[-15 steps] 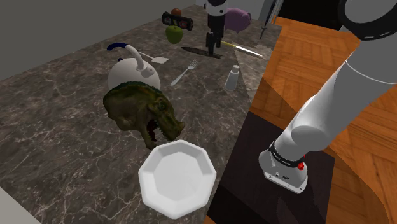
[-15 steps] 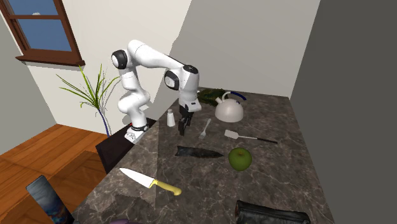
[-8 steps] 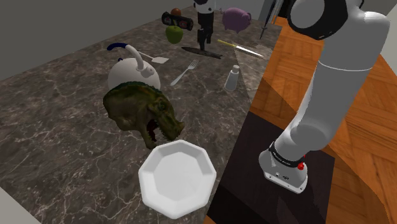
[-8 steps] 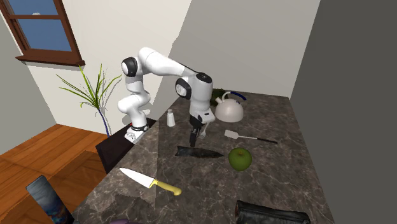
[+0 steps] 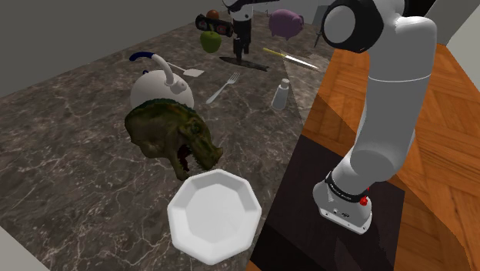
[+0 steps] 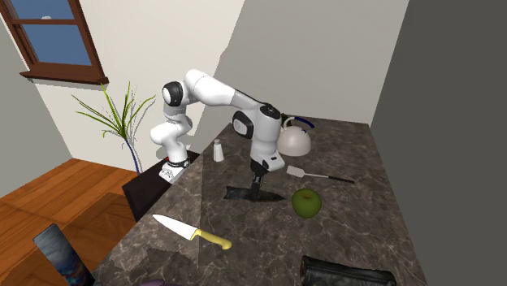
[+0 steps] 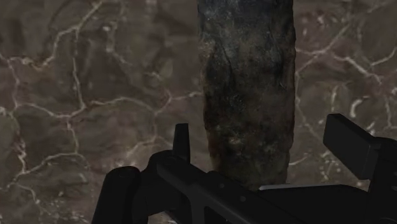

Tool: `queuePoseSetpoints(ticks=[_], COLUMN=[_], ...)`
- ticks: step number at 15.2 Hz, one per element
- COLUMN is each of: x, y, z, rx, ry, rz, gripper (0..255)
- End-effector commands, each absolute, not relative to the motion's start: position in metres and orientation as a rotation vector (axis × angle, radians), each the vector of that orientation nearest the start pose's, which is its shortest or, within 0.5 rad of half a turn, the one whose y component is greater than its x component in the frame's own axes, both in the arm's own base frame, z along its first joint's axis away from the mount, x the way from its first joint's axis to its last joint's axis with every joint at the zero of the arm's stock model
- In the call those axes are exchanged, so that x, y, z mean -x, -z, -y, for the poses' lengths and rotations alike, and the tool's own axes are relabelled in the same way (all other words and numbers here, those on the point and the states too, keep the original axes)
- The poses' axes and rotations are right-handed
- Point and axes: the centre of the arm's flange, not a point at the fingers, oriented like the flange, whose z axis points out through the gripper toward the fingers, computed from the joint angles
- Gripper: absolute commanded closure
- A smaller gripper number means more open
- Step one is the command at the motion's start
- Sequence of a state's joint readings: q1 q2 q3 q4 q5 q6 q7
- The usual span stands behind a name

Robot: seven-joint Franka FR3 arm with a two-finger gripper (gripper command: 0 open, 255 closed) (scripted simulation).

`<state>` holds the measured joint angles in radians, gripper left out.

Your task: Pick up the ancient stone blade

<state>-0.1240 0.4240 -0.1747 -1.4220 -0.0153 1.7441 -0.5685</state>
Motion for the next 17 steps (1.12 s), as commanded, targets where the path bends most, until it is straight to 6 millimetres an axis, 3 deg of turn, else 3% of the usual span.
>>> queuePoseSetpoints(ticks=[1, 4, 5, 14, 17], x=[-0.648, -0.648, -0.648, -0.648, -0.648], y=[-0.439, -0.430, -0.431, -0.430, -0.446], z=[0.182, 0.182, 0.182, 0.182, 0.182], rx=[3.143, 3.143, 3.143, 3.143, 3.143], ry=[-0.195, -0.195, -0.195, -0.195, -0.195], rz=[0.451, 0.451, 0.451, 0.451, 0.451], gripper=[0, 0, 255, 255, 255])
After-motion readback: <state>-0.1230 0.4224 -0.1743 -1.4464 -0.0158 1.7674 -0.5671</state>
